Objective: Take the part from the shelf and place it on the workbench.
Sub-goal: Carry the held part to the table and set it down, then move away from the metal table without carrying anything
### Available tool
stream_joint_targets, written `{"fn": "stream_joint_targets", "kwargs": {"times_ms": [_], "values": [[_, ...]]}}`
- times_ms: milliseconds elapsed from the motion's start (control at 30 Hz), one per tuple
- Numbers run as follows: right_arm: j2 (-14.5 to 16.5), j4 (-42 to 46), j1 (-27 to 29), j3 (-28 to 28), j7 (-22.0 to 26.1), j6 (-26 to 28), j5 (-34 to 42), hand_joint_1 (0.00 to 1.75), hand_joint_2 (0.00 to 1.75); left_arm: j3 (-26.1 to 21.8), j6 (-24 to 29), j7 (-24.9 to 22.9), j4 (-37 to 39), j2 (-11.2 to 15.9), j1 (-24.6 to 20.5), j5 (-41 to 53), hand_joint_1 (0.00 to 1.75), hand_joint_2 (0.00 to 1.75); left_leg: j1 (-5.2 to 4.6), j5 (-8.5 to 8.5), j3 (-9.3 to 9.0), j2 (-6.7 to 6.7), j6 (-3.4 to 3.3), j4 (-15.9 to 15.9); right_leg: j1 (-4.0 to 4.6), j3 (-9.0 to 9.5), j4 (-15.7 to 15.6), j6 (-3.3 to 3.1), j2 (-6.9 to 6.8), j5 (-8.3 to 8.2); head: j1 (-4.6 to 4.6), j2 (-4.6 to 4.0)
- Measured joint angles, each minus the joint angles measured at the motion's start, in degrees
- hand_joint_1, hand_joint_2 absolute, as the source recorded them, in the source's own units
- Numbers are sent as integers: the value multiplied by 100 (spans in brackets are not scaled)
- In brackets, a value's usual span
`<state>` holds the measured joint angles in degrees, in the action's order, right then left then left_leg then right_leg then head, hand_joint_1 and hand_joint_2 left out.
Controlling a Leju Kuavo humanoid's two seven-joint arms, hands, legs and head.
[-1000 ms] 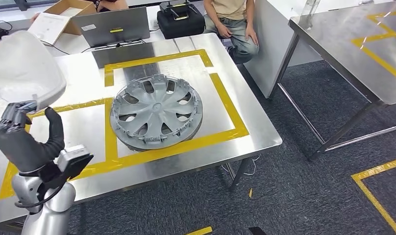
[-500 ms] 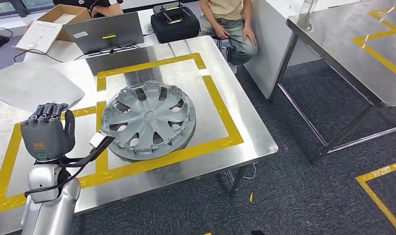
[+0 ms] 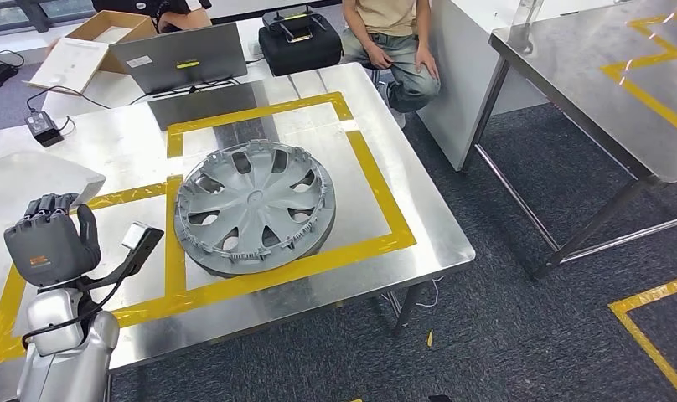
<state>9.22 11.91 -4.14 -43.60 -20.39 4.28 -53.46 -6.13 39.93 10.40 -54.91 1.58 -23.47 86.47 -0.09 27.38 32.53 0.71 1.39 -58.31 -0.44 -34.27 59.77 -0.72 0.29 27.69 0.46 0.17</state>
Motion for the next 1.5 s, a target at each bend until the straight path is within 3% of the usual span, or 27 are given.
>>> {"fn": "stream_joint_targets", "kwargs": {"times_ms": [33,67,200,500,733,933,1000,1067,1100,1133,1167,1200,1233,1300,1333,1433,1500], "values": [[0,0,-1,-11,0,0,-4,0,0,-37,1,15,22,-1,3,1,0,175,0,0,0,1,0,-1,0,3,-4,1,-1,-1,0,0],[0,0,-2,-19,0,0,-11,0,0,-71,1,20,44,-1,4,4,0,175,0,0,-1,1,0,-1,0,6,-7,2,-1,-2,0,0],[0,0,-5,-31,0,9,-46,0,0,-183,2,115,145,-8,0,1,0,0,-1,1,-4,1,-2,-2,-2,13,-15,6,-1,-4,0,0],[-1,0,-15,-38,0,23,-73,0,0,-474,9,851,10,-206,4,-179,0,0,-1,2,-9,2,-3,-3,-2,23,-23,8,-3,-5,0,0],[0,0,-16,-50,0,29,-117,0,0,-751,11,1315,-193,-392,9,-191,0,0,-11,33,-3,2,-51,-47,-13,34,-32,37,-1,-14,-1,0],[-4,0,-18,-55,1,30,-146,0,0,-852,11,1382,-298,-471,18,-175,0,0,8,-19,-15,-5,-150,-23,-14,65,-47,141,1,-18,1,0],[-12,0,-22,-55,1,32,-155,0,0,-859,11,1392,-303,-502,15,-174,0,0,57,-84,-25,-24,-198,58,6,-55,241,183,-1,209,21,0],[-15,0,-23,-55,0,33,-160,0,0,-878,11,1397,-299,-526,20,-168,0,0,69,-110,8,-41,-220,68,-8,-371,960,220,-4,609,39,0],[-16,0,-20,-55,0,33,-161,0,0,-887,11,1397,-296,-535,28,-164,0,0,71,-115,27,-46,-221,59,-22,-524,1313,235,-5,744,40,0],[-17,0,-17,-55,0,33,-163,0,0,-894,11,1397,-293,-547,37,-161,0,0,75,-119,42,-49,-218,48,-35,-604,1514,248,-6,778,40,0],[-20,0,-16,-55,0,33,-165,0,0,-896,11,1398,-291,-555,43,-161,0,0,81,-120,53,-49,-212,32,-48,-577,1497,258,-6,694,40,0],[-24,0,-17,-55,0,33,-167,0,0,-897,11,1399,-290,-562,46,-161,0,0,91,-119,61,-49,-199,14,-63,-435,1246,269,-8,516,41,0],[-29,0,-20,-55,0,33,-168,0,0,-898,11,1401,-290,-568,45,-161,0,0,103,-113,70,-47,-180,-9,-78,-220,843,281,-12,317,48,0],[-35,0,-33,-55,1,33,-168,0,0,-901,11,1402,-296,-573,39,-162,0,0,111,-114,113,-38,-106,-50,-65,126,168,261,-1,97,111,1],[-36,0,-38,-55,1,33,-168,0,0,-905,11,1400,-298,-574,36,-162,0,0,110,-127,136,-30,-60,-62,-50,185,12,229,9,73,150,1],[-41,0,-47,-57,1,33,-173,0,0,-921,14,1399,-297,-578,37,-160,0,0,122,-180,185,-16,73,-48,-23,130,-56,73,19,16,212,2],[-42,0,-55,-57,2,32,-175,0,0,-928,15,1398,-290,-581,31,-146,0,0,136,6,271,-31,121,-226,-35,100,-109,-39,7,-57,230,2]]}}
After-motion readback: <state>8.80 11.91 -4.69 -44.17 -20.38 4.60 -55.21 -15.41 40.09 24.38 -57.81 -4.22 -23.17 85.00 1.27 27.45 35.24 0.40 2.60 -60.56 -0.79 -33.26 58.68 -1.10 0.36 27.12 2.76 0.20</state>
